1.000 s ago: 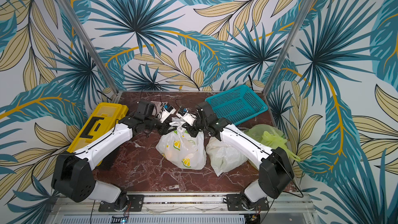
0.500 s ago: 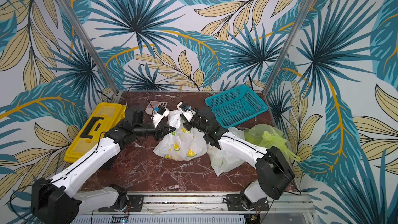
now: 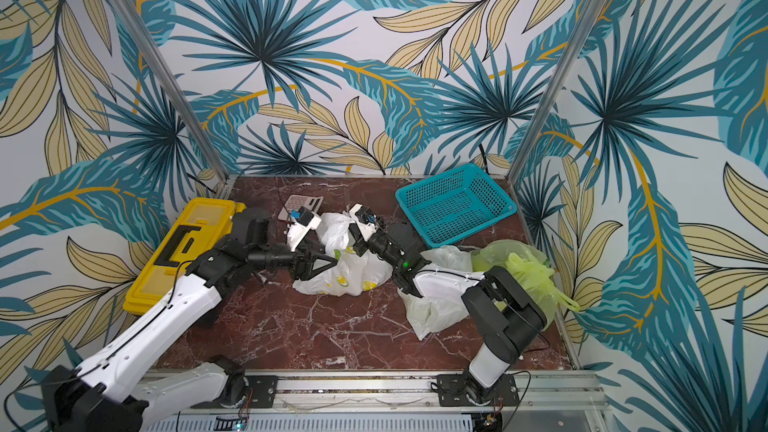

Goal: Place the pears into plastic bags & tie knots
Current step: Tie the plastic bag at the center of the board.

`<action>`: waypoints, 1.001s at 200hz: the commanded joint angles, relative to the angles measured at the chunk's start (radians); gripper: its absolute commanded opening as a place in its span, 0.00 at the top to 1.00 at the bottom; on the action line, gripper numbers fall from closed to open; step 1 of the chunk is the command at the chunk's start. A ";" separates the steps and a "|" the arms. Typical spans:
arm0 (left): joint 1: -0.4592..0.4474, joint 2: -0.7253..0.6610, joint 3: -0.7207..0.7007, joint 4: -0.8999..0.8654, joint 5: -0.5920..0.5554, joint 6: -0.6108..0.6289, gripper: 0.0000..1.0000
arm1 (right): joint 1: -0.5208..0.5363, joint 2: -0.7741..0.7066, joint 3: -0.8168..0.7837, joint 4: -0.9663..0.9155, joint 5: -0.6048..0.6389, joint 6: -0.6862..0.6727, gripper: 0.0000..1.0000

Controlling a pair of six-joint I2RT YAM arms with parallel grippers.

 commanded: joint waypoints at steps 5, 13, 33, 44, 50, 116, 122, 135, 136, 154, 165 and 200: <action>0.108 -0.047 0.072 -0.078 -0.039 0.023 0.27 | -0.004 -0.017 -0.008 0.056 0.011 -0.112 0.89; 0.133 -0.021 0.102 -0.092 -0.051 0.047 0.26 | -0.004 -0.023 -0.007 0.039 -0.008 -0.122 0.89; 0.162 0.080 0.166 -0.092 -0.091 0.134 0.23 | -0.004 -0.037 0.001 0.005 -0.053 -0.125 0.89; 0.162 0.153 0.203 -0.091 -0.079 0.192 0.22 | -0.004 -0.043 0.008 -0.014 -0.079 -0.121 0.88; 0.162 0.194 0.226 -0.091 -0.052 0.216 0.21 | -0.005 -0.045 0.012 -0.022 -0.087 -0.114 0.88; 0.159 0.388 0.206 0.074 0.201 0.211 0.31 | -0.022 -0.016 0.041 0.090 -0.063 0.010 0.86; 0.157 0.382 0.178 0.114 0.235 0.182 0.41 | -0.029 -0.009 0.041 0.120 -0.059 0.040 0.86; 0.142 0.358 0.111 0.206 0.264 0.107 0.73 | -0.040 0.003 0.047 0.164 -0.056 0.089 0.85; 0.139 0.355 0.106 0.211 0.263 0.100 0.76 | -0.040 0.004 0.047 0.166 -0.056 0.091 0.84; 0.080 0.306 0.027 0.280 0.217 0.052 1.00 | -0.044 0.017 0.052 0.209 -0.047 0.143 0.82; 0.037 0.280 -0.018 0.308 0.182 0.036 1.00 | -0.046 0.023 0.045 0.245 -0.026 0.178 0.80; -0.040 0.257 -0.076 0.338 0.121 -0.013 1.00 | -0.050 0.034 0.027 0.264 -0.049 0.201 0.79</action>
